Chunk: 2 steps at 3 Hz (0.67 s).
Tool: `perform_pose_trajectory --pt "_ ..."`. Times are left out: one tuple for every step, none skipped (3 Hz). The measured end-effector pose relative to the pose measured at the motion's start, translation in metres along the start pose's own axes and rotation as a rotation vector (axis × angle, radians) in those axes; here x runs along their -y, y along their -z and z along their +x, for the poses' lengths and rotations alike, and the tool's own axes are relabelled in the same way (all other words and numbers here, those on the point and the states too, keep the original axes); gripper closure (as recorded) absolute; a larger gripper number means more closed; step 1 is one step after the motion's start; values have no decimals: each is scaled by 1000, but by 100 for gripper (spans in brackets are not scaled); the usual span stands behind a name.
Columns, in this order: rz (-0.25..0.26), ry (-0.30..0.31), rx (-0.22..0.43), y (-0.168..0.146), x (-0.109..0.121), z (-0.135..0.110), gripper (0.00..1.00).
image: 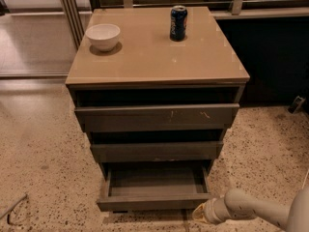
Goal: Close bottom drawer
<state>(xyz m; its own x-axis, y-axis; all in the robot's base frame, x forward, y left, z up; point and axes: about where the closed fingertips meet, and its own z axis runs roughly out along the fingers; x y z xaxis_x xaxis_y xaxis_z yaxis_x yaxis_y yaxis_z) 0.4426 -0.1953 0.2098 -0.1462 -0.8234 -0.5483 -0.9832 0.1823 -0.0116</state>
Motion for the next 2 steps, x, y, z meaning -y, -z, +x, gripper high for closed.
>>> perform_pose_trajectory --pt "40 13 67 -27 2 4 100" --pt "40 13 67 -27 1 4 100"
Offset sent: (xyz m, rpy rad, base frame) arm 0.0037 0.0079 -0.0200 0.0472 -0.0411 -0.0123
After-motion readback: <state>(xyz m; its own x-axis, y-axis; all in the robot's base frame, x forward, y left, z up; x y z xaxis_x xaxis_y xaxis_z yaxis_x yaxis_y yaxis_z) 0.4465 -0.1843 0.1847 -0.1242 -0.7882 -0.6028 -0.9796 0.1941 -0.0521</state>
